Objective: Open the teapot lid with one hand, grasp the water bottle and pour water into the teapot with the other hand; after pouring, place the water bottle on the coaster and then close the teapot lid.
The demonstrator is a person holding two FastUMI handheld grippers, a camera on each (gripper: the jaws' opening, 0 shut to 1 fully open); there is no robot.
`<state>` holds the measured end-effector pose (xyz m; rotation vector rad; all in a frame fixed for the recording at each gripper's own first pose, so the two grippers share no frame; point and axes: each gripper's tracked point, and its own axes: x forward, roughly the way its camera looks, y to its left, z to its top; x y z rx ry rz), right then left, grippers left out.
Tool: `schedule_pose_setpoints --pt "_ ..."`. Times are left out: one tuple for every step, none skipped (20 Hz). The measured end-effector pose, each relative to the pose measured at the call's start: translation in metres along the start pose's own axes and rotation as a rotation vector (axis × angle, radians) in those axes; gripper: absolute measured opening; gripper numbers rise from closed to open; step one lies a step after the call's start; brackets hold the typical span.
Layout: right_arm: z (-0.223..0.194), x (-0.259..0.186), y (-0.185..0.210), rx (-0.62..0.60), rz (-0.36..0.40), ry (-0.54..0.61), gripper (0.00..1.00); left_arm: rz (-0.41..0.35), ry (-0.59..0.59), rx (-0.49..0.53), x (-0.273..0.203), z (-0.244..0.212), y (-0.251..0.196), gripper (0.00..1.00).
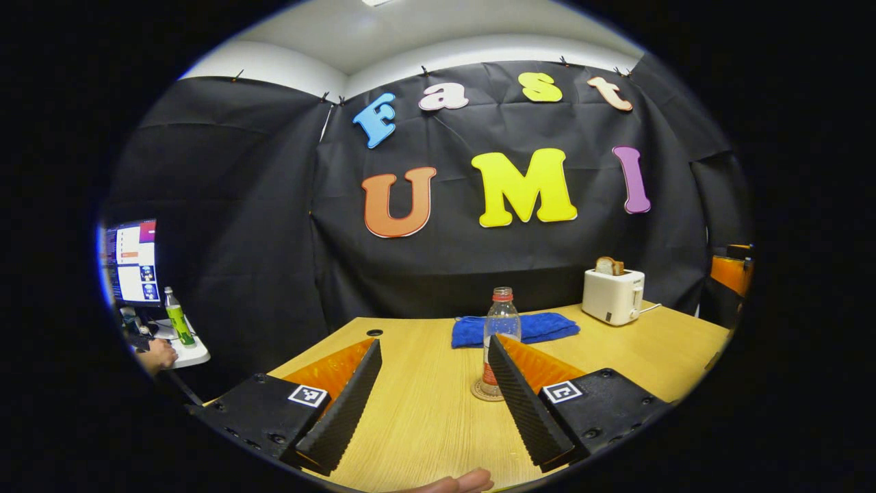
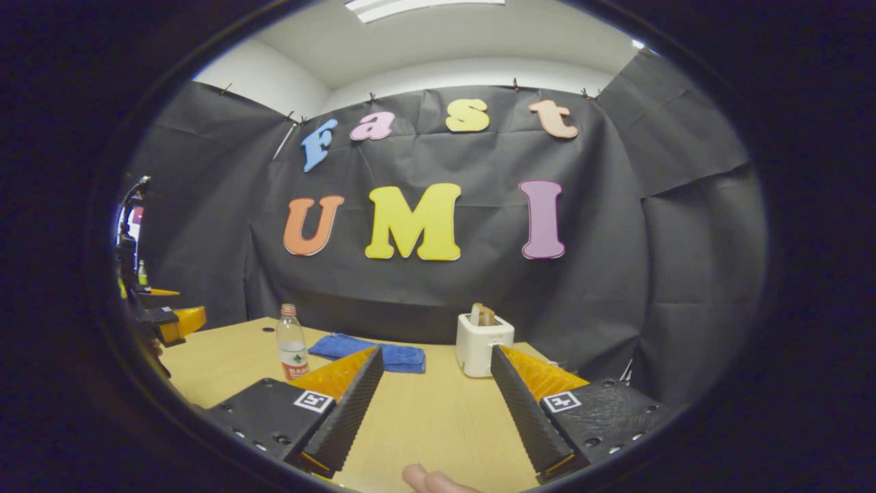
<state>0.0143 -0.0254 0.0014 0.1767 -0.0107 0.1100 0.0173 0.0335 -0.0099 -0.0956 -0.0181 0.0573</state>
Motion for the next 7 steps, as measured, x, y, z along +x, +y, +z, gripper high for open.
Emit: schedule_pose_setpoints --pt "-0.009 0.003 0.004 -0.002 0.021 0.025 0.95 -0.006 0.0 -0.008 0.001 -0.002 -0.003 0.98" --pt "-0.013 0.006 0.005 -0.001 0.024 0.034 0.94 -0.023 0.006 -0.017 0.002 -0.004 -0.01 0.98" --pt "-0.014 0.008 0.002 -0.001 0.019 0.035 0.95 -0.037 0.014 -0.024 0.007 -0.005 -0.012 0.98" --pt "-0.015 0.009 0.003 -0.011 0.014 0.037 0.96 -0.046 0.019 -0.024 0.006 -0.005 -0.014 0.98" --pt "-0.016 0.009 0.003 -0.024 0.004 0.037 0.96 -0.044 0.018 -0.02 0.006 -0.006 -0.013 0.98" --pt "-0.015 0.008 0.001 -0.043 -0.013 0.029 0.96 -0.044 0.013 -0.017 0.005 -0.004 -0.013 0.98" --pt "-0.013 0.008 0.0 -0.047 -0.018 0.02 0.97 -0.048 0.013 -0.019 0.005 -0.004 -0.014 0.98"
